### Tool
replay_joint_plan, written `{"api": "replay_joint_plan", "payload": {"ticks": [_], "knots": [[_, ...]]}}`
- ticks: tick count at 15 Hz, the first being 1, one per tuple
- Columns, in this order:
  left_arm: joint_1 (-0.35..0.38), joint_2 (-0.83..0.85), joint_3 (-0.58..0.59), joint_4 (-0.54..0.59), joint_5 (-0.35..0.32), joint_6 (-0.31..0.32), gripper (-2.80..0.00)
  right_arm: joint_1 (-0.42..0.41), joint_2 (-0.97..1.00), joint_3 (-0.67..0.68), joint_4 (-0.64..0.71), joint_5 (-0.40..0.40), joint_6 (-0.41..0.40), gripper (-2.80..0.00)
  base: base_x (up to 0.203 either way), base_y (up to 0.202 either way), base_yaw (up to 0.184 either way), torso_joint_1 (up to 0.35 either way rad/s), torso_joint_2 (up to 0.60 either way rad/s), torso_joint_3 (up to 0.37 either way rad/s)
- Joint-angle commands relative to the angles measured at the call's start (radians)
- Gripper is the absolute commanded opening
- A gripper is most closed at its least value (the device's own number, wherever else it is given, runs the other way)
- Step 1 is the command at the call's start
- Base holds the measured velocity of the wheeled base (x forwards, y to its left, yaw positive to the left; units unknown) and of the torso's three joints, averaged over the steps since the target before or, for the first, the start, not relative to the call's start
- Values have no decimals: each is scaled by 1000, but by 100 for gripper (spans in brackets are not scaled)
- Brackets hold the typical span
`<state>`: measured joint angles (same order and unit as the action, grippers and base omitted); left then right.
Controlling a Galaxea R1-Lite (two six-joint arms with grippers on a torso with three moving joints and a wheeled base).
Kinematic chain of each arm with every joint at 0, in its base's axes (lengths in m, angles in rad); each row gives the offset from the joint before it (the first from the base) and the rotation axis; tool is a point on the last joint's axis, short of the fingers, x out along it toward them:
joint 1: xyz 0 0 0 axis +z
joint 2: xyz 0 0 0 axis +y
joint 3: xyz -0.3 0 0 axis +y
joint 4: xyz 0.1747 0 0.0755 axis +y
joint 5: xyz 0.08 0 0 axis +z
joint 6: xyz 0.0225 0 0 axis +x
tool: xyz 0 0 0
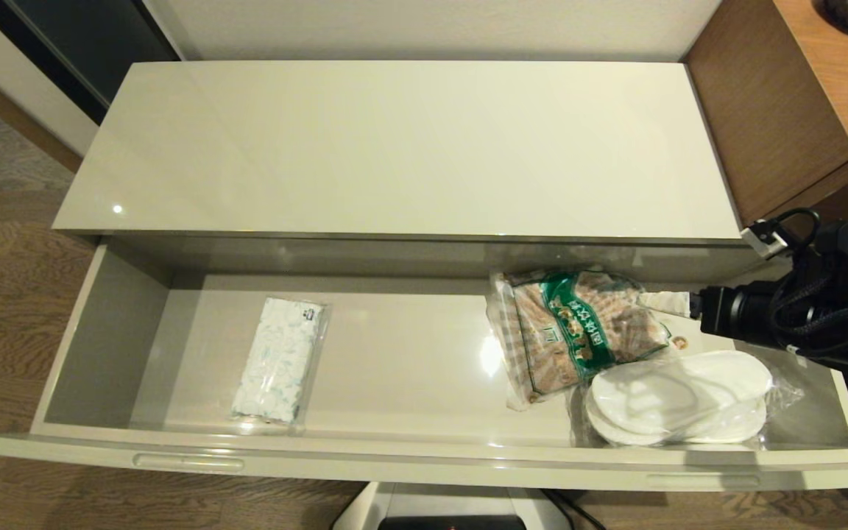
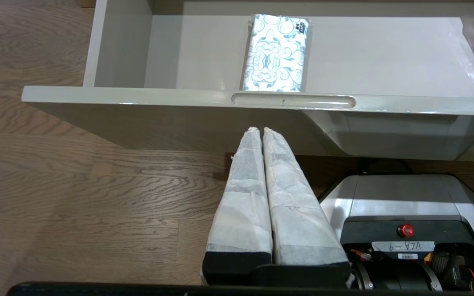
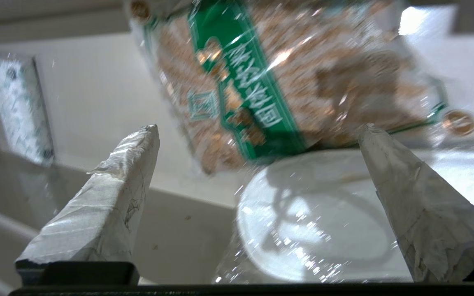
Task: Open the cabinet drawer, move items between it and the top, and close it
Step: Take out the disposable slippers from the drawer
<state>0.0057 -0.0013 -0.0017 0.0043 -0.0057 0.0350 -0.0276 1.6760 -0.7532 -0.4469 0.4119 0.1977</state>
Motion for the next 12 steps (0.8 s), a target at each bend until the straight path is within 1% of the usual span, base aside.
{"api": "replay_joint_plan", "payload": {"ticks": [1, 5, 6, 7, 8, 10, 11, 12], "knots": [[0, 1, 0, 0, 0, 0, -280, -29, 37, 0, -13, 2, 0, 0, 0, 0, 0, 0, 0, 0], [0, 1, 0, 0, 0, 0, -280, -54, 73, -13, -40, -9, 11, 0, 0, 0, 0, 0, 0, 0], [0, 1, 0, 0, 0, 0, -280, -54, 100, -30, -36, -35, 54, 0, 0, 0, 0, 0, 0, 0], [0, 1, 0, 0, 0, 0, -280, -46, 122, -47, -34, -99, 124, 0, 0, 0, 0, 0, 0, 0], [0, 1, 0, 0, -2, 0, -280, -36, 131, -58, -33, -124, 149, 0, 0, 0, 0, 0, 0, 0], [0, 1, 0, 0, 0, 0, -280, 34, 179, -84, -28, -266, 235, 0, 0, 0, 0, 0, 0, 0], [0, 1, 0, 0, 0, 0, -280, 73, 203, -92, -21, -337, 250, 0, 0, 0, 0, 0, 0, 0], [0, 1, 0, 0, 0, 0, -280, 99, 220, -95, -15, -378, 257, 0, 0, 0, 0, 0, 0, 0]]}}
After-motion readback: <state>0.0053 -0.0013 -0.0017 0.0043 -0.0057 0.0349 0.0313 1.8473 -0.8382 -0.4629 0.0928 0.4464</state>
